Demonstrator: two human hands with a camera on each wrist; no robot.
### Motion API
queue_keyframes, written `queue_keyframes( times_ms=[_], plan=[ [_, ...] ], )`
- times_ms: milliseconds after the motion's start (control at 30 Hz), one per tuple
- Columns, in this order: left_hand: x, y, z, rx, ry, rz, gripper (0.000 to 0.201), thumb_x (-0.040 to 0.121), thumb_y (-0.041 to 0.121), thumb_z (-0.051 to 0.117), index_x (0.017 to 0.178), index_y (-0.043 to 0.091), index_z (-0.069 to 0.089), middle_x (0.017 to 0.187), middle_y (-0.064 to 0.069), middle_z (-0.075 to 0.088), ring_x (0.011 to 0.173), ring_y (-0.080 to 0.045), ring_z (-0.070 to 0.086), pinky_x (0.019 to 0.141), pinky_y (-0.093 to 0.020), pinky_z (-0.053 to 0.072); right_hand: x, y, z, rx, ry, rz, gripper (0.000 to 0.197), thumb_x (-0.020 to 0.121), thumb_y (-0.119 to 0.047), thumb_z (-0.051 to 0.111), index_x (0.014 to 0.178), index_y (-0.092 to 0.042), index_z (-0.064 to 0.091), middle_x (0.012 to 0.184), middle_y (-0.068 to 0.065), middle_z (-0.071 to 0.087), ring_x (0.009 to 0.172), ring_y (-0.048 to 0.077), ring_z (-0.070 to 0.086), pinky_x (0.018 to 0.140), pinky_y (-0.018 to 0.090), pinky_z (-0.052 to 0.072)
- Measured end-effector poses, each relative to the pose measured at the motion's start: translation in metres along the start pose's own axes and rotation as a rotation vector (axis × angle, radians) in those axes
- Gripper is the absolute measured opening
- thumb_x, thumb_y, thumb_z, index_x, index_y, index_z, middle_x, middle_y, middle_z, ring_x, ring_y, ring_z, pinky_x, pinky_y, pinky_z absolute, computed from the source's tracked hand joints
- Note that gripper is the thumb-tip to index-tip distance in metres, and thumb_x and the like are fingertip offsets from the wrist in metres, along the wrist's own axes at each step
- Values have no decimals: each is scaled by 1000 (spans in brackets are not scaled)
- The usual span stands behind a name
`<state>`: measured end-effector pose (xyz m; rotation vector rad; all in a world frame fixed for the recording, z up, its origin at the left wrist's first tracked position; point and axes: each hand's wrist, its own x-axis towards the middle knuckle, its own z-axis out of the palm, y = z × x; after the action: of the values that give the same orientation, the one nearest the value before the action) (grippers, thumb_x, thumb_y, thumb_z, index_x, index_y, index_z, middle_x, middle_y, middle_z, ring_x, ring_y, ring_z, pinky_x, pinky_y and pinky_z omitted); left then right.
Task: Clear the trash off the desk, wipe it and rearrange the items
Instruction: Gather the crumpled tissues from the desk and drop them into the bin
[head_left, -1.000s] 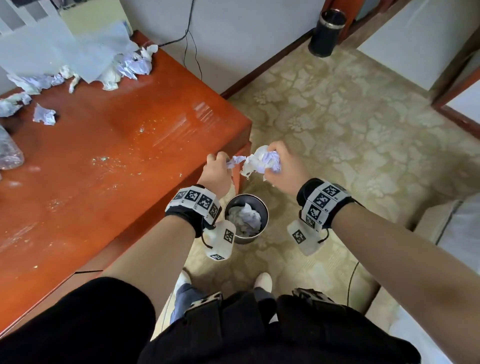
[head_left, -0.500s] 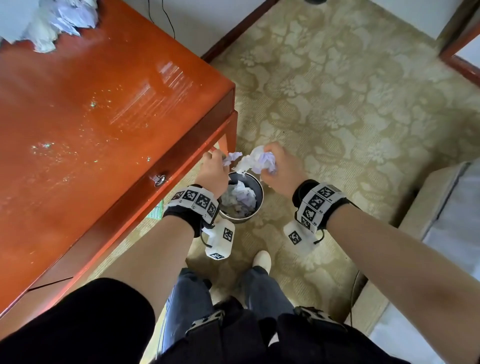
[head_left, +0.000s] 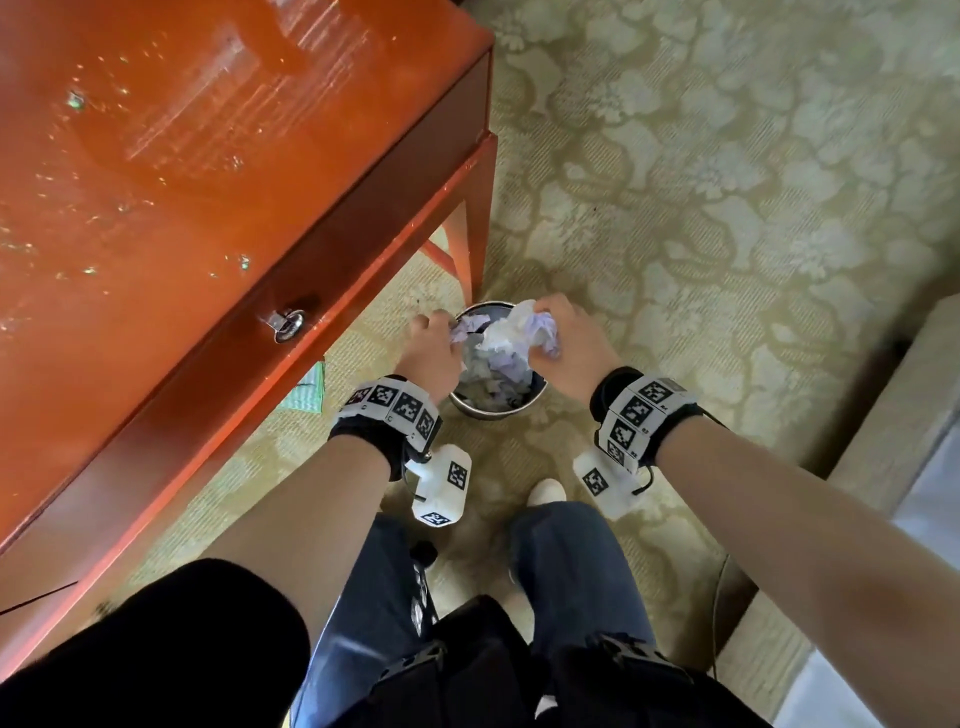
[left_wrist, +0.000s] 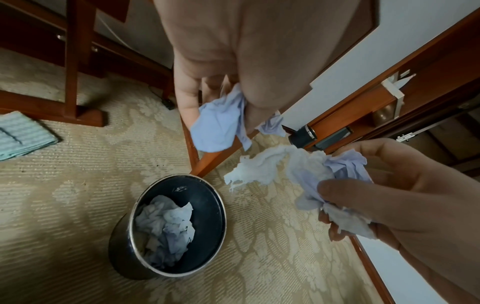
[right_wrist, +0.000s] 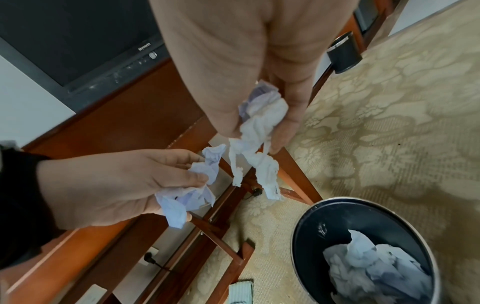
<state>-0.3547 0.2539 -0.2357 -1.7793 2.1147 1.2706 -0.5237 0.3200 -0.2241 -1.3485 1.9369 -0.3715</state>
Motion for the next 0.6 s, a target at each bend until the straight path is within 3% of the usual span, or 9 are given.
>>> queue_keyframes(
  times_ms=[300, 400, 500, 600],
  plan=[
    [41, -48, 65, -76, -79, 11, 37, 95, 9, 46, 131, 4, 40, 134, -18, 35, 107, -35, 52, 92, -34, 40, 28, 53, 68, 42, -15, 77, 42, 85, -7, 56, 124, -10, 41, 108, 5, 41, 86, 22, 43, 69, 25, 32],
    [48, -57, 80, -135, -89, 9, 36, 94, 11, 48, 129, 5, 42, 129, -19, 41, 105, -34, 53, 89, -32, 40, 34, 63, 82, 83, -2, 104, 42, 83, -6, 57, 122, -10, 41, 99, 5, 44, 82, 22, 44, 59, 23, 32],
    [48, -61, 86, -206, -74, 21, 35, 94, 14, 50, 128, 6, 44, 119, -11, 48, 98, -24, 50, 82, -26, 37, 37, 66, 86, 160, 10, 163, 38, 84, -8, 58, 117, -11, 41, 83, 4, 51, 67, 17, 50, 52, 21, 36],
    [53, -61, 87, -258, -65, -21, 40, 94, 19, 53, 131, 6, 43, 123, -11, 50, 110, -26, 51, 88, -30, 40, 39, 71, 87, 233, 32, 235, 37, 85, -11, 60, 117, -12, 41, 85, 2, 51, 68, 16, 50, 51, 20, 39]
  ],
)
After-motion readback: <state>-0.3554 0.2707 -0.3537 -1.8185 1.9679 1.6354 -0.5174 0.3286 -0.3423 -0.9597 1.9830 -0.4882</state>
